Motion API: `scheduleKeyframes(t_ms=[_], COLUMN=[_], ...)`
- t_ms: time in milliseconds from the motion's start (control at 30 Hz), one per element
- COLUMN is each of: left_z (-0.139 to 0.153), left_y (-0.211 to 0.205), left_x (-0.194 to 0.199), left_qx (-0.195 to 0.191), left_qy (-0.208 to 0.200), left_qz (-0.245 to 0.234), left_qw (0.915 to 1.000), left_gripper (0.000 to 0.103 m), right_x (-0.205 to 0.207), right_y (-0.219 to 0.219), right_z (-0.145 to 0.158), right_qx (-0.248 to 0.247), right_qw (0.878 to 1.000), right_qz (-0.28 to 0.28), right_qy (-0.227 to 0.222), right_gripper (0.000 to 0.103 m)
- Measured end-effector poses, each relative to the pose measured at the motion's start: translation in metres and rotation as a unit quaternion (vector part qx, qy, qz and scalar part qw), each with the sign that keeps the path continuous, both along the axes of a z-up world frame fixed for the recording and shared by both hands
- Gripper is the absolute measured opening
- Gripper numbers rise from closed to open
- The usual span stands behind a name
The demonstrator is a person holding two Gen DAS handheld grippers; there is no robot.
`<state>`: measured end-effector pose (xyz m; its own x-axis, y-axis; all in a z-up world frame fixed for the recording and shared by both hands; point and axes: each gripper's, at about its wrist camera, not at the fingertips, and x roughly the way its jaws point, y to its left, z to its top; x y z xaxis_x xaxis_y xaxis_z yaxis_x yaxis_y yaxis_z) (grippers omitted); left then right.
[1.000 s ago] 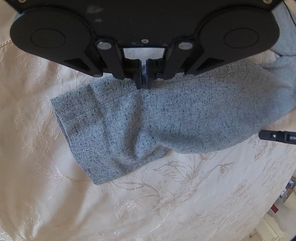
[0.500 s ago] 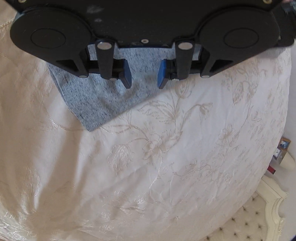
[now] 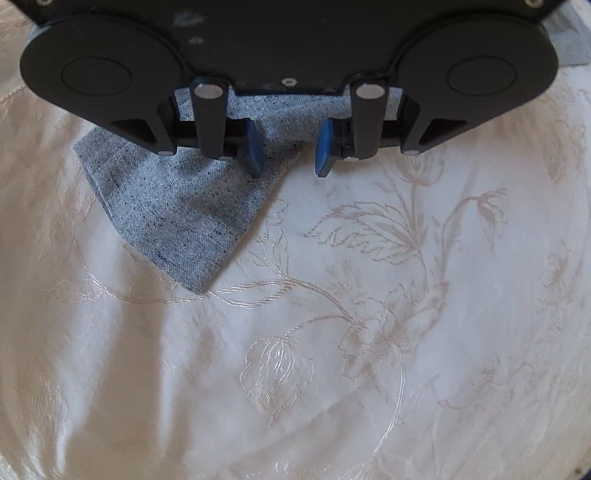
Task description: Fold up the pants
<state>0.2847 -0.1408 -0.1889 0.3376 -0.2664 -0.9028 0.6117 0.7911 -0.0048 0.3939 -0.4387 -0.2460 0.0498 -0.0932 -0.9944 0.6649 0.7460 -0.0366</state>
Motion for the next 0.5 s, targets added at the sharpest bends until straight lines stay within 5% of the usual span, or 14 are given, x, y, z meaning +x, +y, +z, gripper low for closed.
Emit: scheduleKeyframes(t_ms=[100, 200, 233, 267, 433, 500], left_z=[0.006, 0.017, 0.021, 0.025, 0.04, 0.043], left_y=[0.006, 0.018, 0.023, 0.029, 0.059, 0.07], left_x=[-0.001, -0.007, -0.008, -0.009, -0.006, -0.005], left_qx=[-0.005, -0.012, -0.014, -0.018, -0.041, -0.042], left_qy=[-0.002, -0.008, -0.008, -0.008, -0.006, -0.004], left_qz=[0.013, 0.029, 0.035, 0.043, 0.094, 0.113], left_qw=[0.9999, 0.9995, 0.9992, 0.9989, 0.9947, 0.9927], left_gripper=[0.001, 0.006, 0.007, 0.008, 0.009, 0.01], right_x=[0.014, 0.013, 0.011, 0.009, -0.018, -0.022], right_y=[0.01, 0.016, 0.018, 0.02, 0.002, -0.009], right_z=[-0.018, -0.026, -0.025, -0.022, 0.028, 0.041], right_qx=[-0.03, -0.057, -0.061, -0.067, -0.051, -0.034], right_qw=[0.999, 0.998, 0.998, 0.997, 0.991, 0.988], right_qz=[0.014, 0.016, 0.016, 0.029, 0.019, 0.023], right_qy=[0.04, 0.036, 0.026, 0.016, -0.124, -0.147], right_gripper=[0.032, 0.028, 0.017, 0.003, 0.001, 0.002])
